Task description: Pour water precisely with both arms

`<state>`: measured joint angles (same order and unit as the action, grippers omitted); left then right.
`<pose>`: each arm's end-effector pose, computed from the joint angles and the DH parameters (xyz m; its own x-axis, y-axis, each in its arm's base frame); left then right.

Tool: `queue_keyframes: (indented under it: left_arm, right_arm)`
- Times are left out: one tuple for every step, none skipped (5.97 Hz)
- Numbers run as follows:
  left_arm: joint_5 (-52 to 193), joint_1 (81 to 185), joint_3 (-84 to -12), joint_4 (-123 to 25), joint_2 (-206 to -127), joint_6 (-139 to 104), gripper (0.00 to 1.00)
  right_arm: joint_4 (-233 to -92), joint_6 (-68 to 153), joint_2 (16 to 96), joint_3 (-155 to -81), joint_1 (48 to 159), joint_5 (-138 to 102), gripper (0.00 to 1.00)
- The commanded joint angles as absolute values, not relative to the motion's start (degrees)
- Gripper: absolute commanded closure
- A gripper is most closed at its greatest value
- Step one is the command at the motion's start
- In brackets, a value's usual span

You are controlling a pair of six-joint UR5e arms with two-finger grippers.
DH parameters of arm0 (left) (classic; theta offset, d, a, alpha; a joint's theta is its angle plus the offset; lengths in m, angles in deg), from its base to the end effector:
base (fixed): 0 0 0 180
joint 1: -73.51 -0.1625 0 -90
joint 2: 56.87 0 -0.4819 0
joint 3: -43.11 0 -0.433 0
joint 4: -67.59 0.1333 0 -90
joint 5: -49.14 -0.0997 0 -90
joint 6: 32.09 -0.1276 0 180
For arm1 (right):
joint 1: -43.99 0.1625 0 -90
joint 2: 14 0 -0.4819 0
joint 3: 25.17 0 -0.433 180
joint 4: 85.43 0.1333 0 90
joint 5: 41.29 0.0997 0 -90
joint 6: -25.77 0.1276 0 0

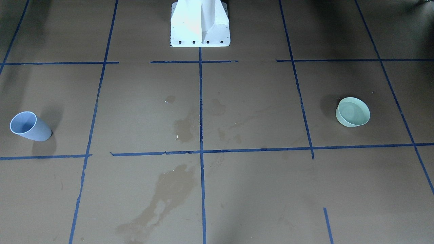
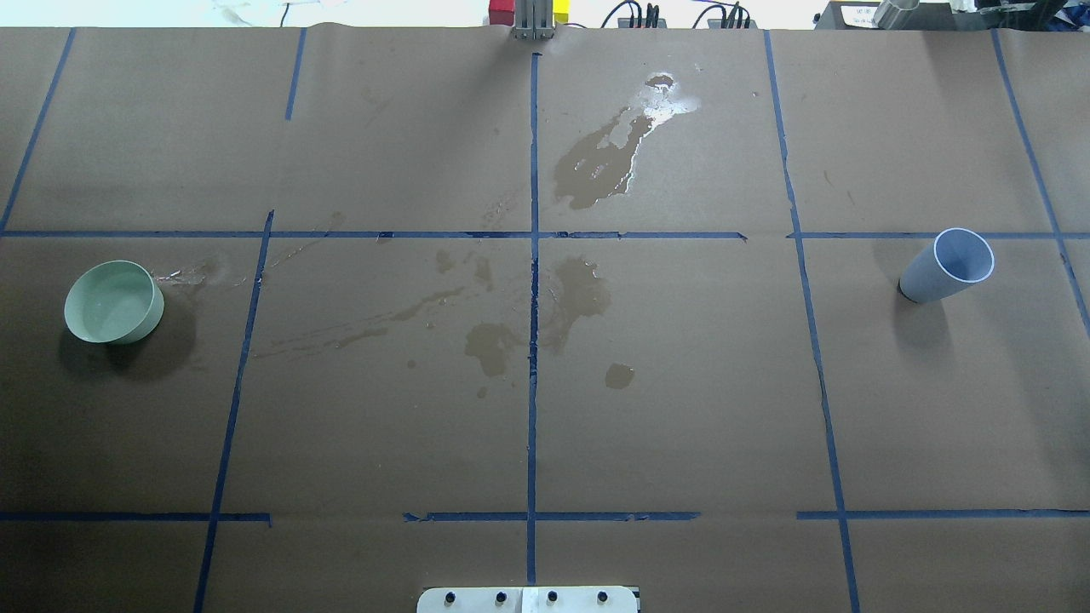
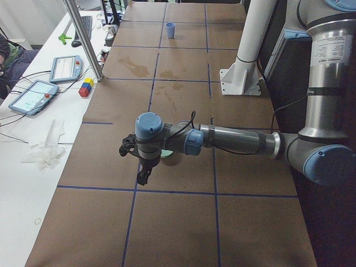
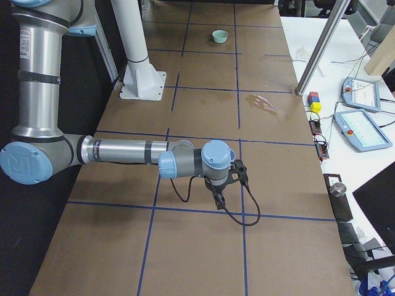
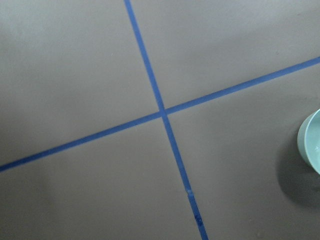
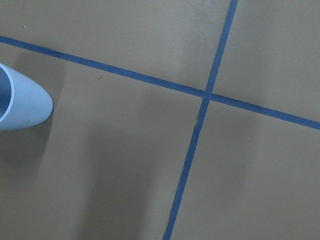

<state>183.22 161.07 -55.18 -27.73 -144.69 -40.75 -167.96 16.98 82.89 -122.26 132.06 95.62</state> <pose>-0.0220 -0.5295 0.6681 0.6974 0.3138 -0.6443 -0.1484 0.9428 0.2986 0.0237 -0.4867 0.7125 0.6664 -0.2704 0.6949 0.1368 0.9605 0.2425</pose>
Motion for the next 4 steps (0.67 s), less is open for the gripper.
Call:
queue_keyframes:
  left_arm:
    - [185.64, 154.76, -54.62, -35.62, -143.89, -23.93, 0.00]
    - [185.46, 149.76, -54.36, -40.37, -143.45, -12.34, 0.00]
    - [184.41, 146.41, -52.53, -46.17, -143.45, -4.13, 0.00]
    - [184.06, 143.33, -47.73, -56.49, -143.45, 4.04, 0.00]
  right_arm:
    - [-167.96, 16.98, 82.86, -122.29, 132.05, 95.64, 0.00]
    - [-167.96, 16.98, 82.94, -122.29, 132.05, 95.64, 0.00]
    - [-167.96, 16.98, 82.94, -122.29, 132.05, 95.64, 0.00]
    - [-167.96, 16.98, 82.94, -122.29, 132.05, 95.64, 0.00]
